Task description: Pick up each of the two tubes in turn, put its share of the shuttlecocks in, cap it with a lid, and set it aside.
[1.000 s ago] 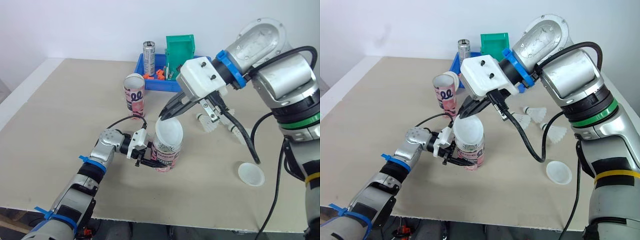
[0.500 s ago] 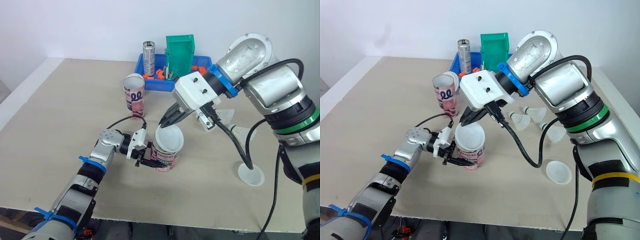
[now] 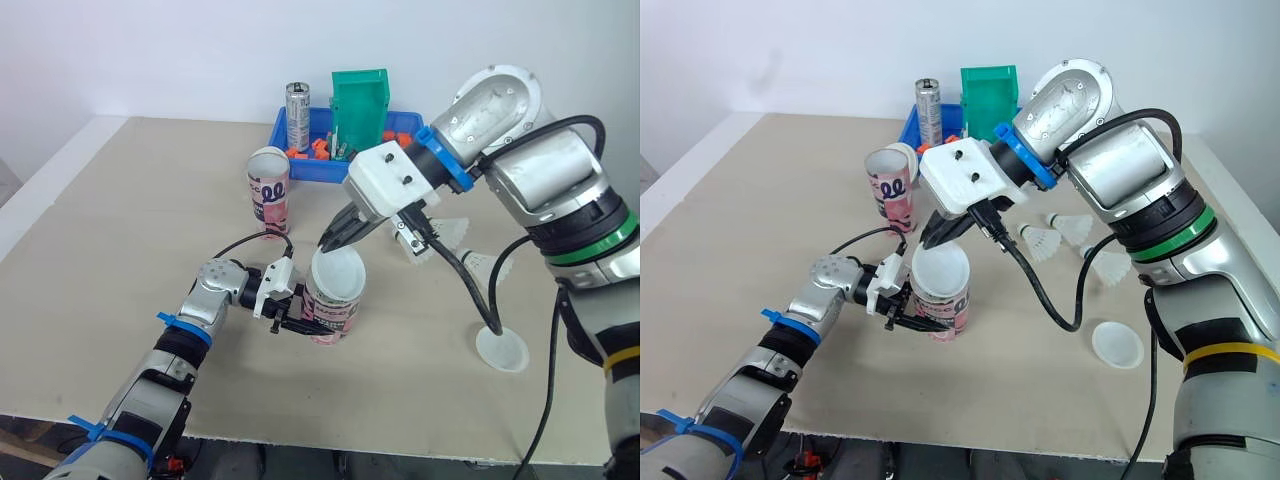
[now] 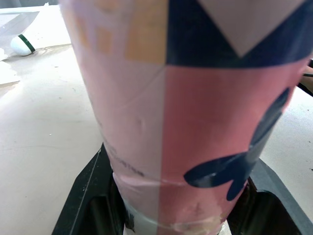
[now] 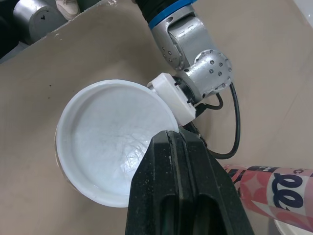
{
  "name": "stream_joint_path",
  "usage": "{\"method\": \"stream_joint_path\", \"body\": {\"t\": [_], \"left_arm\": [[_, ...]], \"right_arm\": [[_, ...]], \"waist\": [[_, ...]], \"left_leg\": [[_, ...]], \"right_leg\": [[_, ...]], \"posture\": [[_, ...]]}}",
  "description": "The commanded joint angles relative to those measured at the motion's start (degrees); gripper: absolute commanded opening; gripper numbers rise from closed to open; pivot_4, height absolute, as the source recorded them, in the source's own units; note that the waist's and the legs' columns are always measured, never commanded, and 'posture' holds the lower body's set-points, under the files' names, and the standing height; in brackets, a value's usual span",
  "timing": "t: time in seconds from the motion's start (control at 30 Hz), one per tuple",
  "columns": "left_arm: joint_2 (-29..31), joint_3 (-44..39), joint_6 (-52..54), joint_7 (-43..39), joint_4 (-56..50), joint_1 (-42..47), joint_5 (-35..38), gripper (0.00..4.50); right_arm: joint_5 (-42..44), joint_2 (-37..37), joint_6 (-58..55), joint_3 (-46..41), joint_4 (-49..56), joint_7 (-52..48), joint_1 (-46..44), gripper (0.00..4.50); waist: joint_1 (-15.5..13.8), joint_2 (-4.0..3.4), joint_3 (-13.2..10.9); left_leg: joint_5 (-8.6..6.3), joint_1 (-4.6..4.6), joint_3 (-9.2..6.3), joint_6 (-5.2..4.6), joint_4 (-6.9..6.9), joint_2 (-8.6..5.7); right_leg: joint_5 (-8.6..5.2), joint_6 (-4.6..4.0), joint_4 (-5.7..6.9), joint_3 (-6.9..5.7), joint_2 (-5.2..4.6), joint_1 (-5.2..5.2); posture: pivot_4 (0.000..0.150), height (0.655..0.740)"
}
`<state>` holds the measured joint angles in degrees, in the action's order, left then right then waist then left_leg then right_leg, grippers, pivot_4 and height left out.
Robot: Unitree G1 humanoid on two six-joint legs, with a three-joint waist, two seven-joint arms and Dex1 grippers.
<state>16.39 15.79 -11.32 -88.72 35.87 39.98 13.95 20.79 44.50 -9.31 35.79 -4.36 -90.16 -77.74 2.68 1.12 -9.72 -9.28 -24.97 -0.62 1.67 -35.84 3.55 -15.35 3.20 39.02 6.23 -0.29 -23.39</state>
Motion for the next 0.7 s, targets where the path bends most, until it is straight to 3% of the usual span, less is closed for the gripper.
{"method": "stream_joint_path", "body": {"t": [0.03, 0.3, 0.63, 0.7], "left_arm": [[1.5, 2.4, 1.6, 1.2, 3.2, -2.3, -4.7, 2.21], [1.5, 2.4, 1.5, 1.3, 3.2, -2.3, -4.6, 2.21], [1.5, 2.6, 1.6, 1.9, 3.1, -2.3, -4.4, 2.21], [1.5, 2.5, 1.8, 1.9, 3.1, -2.4, -4.4, 2.21]], "right_arm": [[1.0, 1.6, 0.8, 0.1, 2.4, -2.3, -1.1, 0.03], [0.0, 2.4, 2.2, 2.3, 4.1, -2.3, 0.6, 0.03], [-14.7, -2.2, 12.3, 1.5, 0.8, -1.5, 6.9, 0.03], [-16.4, -2.8, 12.7, 1.0, 0.9, -1.5, 8.0, 0.7]], "waist": [[0.0, 0.0, 0.0], [0.0, 0.0, 0.0], [-0.1, 0.12, 0.1], [-0.1, 0.16, 0.3]], "left_leg": [[0.0, 0.0, 0.01, 0.0, 0.01, 0.0], [0.0, -0.01, 0.0, 0.0, 0.01, 0.0], [0.0, 0.02, -0.01, 0.0, 0.01, -0.02], [0.0, 0.06, 0.0, 0.0, 0.0, -0.02]], "right_leg": [[0.0, 0.0, 0.0, 0.0, 0.0, 0.0], [-0.02, 0.0, -0.01, 0.0, -0.01, 0.0], [-0.04, 0.03, -0.04, -0.02, -0.02, 0.06], [-0.03, 0.02, -0.04, -0.01, -0.02, 0.09]], "posture": [[0.15, 0.7362], [0.15, 0.7362], [0.15, 0.7362], [0.15, 0.7362]]}}
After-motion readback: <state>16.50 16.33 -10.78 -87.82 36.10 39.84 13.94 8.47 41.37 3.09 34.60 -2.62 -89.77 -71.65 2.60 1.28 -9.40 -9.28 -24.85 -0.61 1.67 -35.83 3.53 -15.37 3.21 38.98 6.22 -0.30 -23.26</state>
